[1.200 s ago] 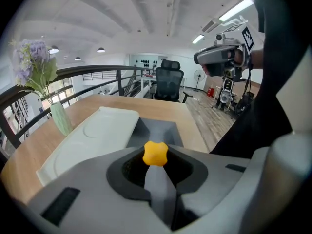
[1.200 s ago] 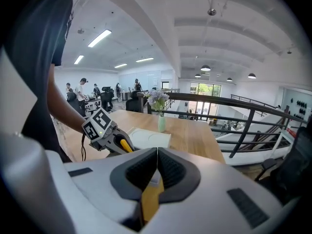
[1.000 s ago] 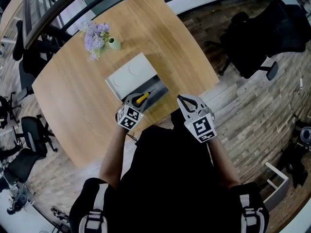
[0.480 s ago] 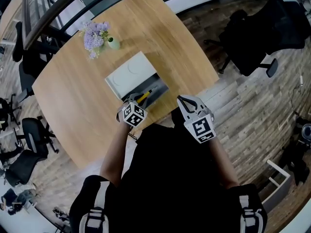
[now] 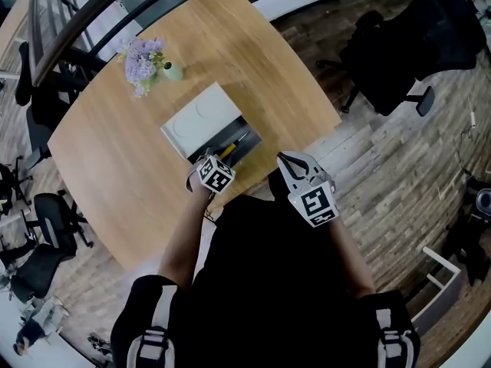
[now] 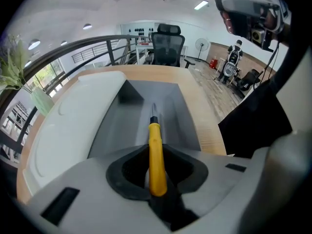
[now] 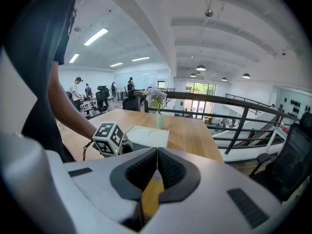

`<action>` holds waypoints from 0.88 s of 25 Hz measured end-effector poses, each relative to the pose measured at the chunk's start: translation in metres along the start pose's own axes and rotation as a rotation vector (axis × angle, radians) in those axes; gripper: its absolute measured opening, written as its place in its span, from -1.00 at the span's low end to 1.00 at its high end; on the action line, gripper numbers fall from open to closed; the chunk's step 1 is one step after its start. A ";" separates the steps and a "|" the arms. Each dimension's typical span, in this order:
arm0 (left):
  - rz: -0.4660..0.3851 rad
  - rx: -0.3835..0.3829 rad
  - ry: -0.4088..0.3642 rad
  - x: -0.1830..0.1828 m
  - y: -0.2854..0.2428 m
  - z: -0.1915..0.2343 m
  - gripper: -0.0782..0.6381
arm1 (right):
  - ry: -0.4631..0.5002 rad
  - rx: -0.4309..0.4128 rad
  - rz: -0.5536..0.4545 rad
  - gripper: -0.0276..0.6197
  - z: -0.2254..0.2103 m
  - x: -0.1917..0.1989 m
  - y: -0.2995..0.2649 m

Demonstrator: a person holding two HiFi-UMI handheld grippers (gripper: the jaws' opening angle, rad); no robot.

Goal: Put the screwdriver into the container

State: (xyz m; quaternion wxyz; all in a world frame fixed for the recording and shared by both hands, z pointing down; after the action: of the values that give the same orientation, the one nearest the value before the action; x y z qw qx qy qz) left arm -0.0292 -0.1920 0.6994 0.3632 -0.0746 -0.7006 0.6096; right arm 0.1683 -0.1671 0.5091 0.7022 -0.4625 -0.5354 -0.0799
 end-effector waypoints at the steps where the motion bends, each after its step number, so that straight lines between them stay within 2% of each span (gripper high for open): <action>1: 0.011 0.000 0.003 0.001 -0.002 0.000 -0.52 | 0.001 0.000 0.002 -0.84 0.000 0.000 0.000; 9: 0.062 -0.004 0.002 -0.002 -0.011 -0.001 -0.52 | 0.011 -0.013 0.009 -0.84 0.003 0.000 0.001; 14: 0.061 0.014 0.007 -0.003 -0.010 0.001 -0.52 | 0.015 -0.029 0.009 -0.84 0.005 -0.004 -0.003; 22: 0.022 0.024 0.038 -0.004 -0.004 -0.001 -0.41 | 0.026 -0.033 0.005 -0.84 0.009 -0.007 -0.005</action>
State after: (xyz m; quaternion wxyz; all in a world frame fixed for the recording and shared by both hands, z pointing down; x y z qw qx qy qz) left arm -0.0240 -0.1941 0.7017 0.3704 -0.0894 -0.6854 0.6205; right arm 0.1568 -0.1658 0.5063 0.7014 -0.4745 -0.5237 -0.0928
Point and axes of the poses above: the fingertips, and each gripper's own axes: y backward along the fingers, z to its left, x out of its underside, the point moved 7 cm from there along y, backward along the fingers, and after that the axes turned 1 degree about -x, right-handed, at the moved point
